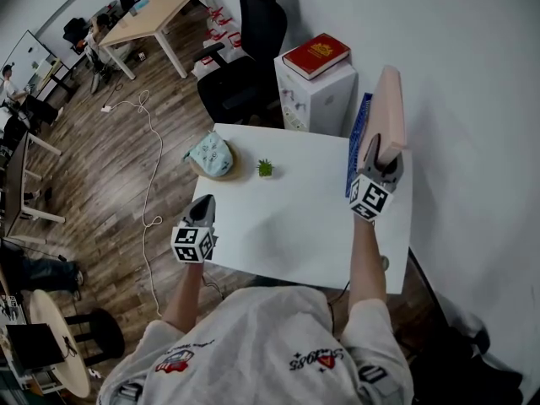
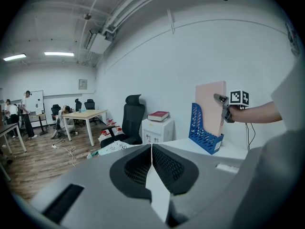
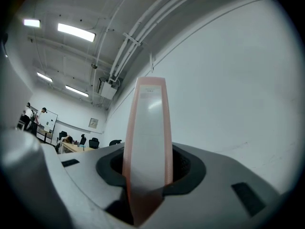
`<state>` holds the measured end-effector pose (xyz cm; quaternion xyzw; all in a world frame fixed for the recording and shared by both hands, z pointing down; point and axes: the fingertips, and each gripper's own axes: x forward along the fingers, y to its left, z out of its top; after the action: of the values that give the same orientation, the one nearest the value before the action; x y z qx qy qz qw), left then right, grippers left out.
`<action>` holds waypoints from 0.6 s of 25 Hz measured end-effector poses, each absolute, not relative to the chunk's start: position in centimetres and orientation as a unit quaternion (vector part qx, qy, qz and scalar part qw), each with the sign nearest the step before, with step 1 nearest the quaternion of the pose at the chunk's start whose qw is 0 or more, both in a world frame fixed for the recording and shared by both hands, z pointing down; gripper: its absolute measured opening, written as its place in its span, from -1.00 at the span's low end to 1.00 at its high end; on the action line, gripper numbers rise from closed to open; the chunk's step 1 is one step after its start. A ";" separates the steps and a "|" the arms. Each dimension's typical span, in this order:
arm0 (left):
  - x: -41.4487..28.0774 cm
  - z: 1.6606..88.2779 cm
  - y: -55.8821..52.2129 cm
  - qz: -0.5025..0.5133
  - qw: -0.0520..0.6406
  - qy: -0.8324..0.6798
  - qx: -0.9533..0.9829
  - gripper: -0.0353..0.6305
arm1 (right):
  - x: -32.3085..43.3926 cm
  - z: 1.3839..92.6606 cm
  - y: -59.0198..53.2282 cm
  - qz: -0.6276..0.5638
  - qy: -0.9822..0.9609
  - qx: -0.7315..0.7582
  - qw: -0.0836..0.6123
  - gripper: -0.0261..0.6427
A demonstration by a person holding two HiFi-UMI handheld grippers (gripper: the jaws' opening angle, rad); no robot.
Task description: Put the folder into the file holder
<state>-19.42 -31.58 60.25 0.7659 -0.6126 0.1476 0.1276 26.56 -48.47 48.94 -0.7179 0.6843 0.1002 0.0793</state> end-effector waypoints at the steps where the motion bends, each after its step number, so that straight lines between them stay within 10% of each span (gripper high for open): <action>1: -19.4 60.2 -31.6 0.149 0.126 -0.613 0.766 -0.86 | 26.5 49.3 -48.6 0.101 0.687 -0.715 0.077 -0.45; 15: -19.9 61.4 -31.3 0.152 0.137 -0.613 0.763 -0.86 | 27.0 60.6 -48.5 -0.012 0.699 -0.714 -0.026 -0.41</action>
<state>-19.93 -31.29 61.39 0.7628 -0.6135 0.1517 0.1371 26.96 -48.50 60.59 -0.7144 0.6992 -0.0124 -0.0263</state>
